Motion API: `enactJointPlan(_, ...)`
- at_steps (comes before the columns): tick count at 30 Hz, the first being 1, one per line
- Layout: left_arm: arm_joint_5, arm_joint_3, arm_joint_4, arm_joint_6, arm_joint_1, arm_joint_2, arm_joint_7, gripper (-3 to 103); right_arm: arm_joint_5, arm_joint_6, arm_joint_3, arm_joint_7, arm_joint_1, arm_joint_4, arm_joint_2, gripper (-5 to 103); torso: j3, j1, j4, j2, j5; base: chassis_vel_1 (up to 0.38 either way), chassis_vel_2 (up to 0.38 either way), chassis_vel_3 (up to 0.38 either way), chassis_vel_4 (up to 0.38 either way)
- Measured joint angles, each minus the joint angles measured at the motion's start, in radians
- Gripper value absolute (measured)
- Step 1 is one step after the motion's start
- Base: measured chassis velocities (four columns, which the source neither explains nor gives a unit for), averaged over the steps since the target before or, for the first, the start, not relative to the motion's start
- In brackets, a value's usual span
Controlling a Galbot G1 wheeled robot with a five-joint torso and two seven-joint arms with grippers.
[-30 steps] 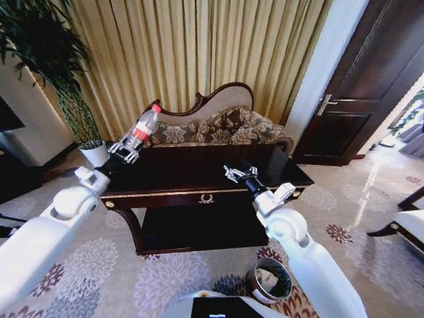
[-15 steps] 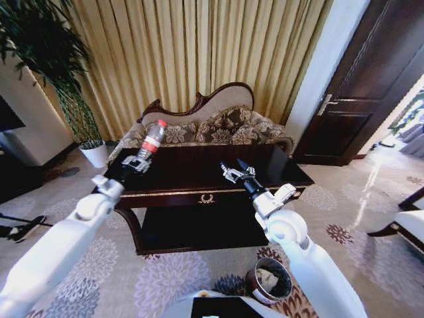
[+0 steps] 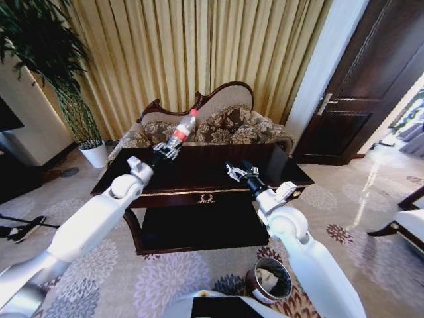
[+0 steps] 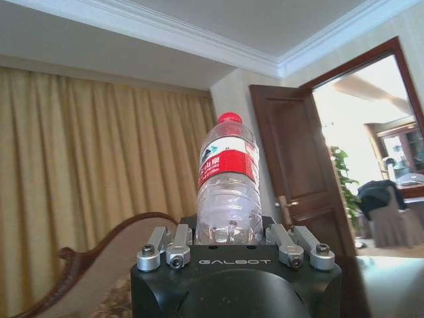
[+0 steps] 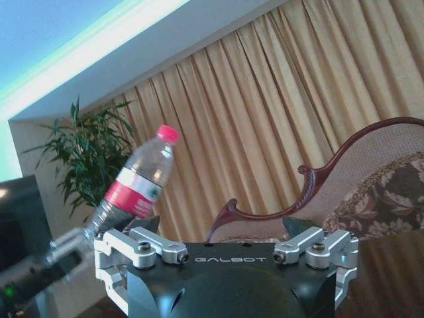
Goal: Move to the front of the table and place the trash on the table into the trash bin.
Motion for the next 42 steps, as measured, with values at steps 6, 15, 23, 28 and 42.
enactJointPlan(6, 0.028, 0.047, -0.033, -0.005, -0.006, -0.007, 0.003, 42, 0.061, -0.001, 0.003, 0.000, 0.050, -0.008, -0.011, 100, 0.000, 0.000, 0.0001, 0.000, -0.0001, 0.000, 0.000, 0.000, 0.000)
enactJointPlan(15, 0.046, 0.069, -0.118, -0.002, 0.001, -0.001, 0.001, 42, 0.082, -0.014, -0.017, 0.000, 0.090, -0.022, -0.013, 100, 0.000, 0.000, -0.0001, 0.000, -0.0001, 0.000, 0.000, 0.000, 0.000)
enactJointPlan(23, 0.053, 0.061, -0.169, 0.016, 0.026, 0.023, -0.010, 42, 0.077, -0.032, -0.030, 0.000, 0.120, -0.038, -0.004, 100, 0.000, 0.000, 0.0001, 0.000, -0.0002, 0.000, 0.000, 0.000, 0.000)
enactJointPlan(28, 0.055, 0.061, -0.174, 0.021, 0.030, 0.025, -0.014, 42, 0.084, -0.034, -0.031, 0.000, 0.126, -0.040, -0.002, 100, 0.000, 0.000, -0.0001, 0.000, -0.0001, 0.000, 0.000, 0.000, 0.000)
enactJointPlan(42, 0.055, 0.106, -0.181, 0.035, -0.004, 0.023, -0.018, 42, 0.096, -0.035, -0.037, 0.000, 0.130, -0.022, -0.011, 100, 0.000, 0.000, -0.0001, 0.000, -0.0001, 0.000, 0.000, 0.000, 0.000)
